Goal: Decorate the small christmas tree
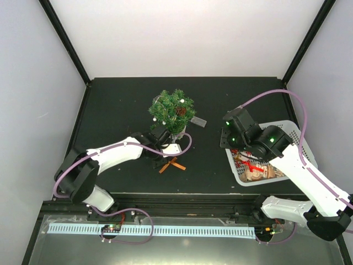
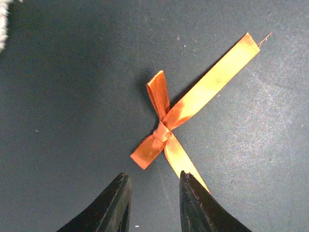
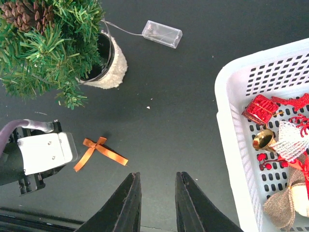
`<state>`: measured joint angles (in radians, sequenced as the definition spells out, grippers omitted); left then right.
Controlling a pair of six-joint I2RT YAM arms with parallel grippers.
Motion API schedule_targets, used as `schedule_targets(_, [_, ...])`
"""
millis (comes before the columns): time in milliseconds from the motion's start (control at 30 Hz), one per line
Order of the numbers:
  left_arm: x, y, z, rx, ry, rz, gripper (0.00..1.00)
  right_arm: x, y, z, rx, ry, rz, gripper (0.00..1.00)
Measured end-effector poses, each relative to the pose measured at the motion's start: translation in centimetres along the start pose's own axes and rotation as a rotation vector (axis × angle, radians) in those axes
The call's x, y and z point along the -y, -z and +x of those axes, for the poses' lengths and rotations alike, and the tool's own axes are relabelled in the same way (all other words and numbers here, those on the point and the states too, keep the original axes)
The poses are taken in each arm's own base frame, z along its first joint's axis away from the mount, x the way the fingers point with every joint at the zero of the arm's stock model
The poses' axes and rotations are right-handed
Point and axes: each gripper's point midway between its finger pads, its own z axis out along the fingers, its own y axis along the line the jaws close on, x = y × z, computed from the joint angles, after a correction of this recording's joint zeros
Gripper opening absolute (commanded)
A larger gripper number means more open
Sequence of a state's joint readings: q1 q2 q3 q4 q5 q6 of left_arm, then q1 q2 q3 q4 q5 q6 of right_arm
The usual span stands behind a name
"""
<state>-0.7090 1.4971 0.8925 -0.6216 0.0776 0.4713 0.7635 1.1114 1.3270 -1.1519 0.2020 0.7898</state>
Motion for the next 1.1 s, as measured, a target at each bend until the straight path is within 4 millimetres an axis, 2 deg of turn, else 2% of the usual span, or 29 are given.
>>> schedule_targets(400, [1.6, -2.7, 1.2, -0.073, -0.034, 0.089, 0.2, 0.3, 0.0, -0.2, 0.004, -0.004, 0.007, 0.23])
schedule_targets(700, [1.2, -3.3, -0.3, -0.057, -0.05, 0.101, 0.24, 0.7, -0.2, 0.0, 0.0, -0.008, 0.015, 0.23])
schedule_targets(900, [0.8, -3.6, -1.0, -0.055, -0.063, 0.1, 0.18, 0.8, -0.3, 0.0, -0.001, -0.011, 0.02, 0.23])
schedule_targets(1100, [1.0, -4.2, -0.6, -0.074, -0.085, 0.115, 0.16, 0.9, -0.3, -0.1, 0.001, -0.006, 0.022, 0.24])
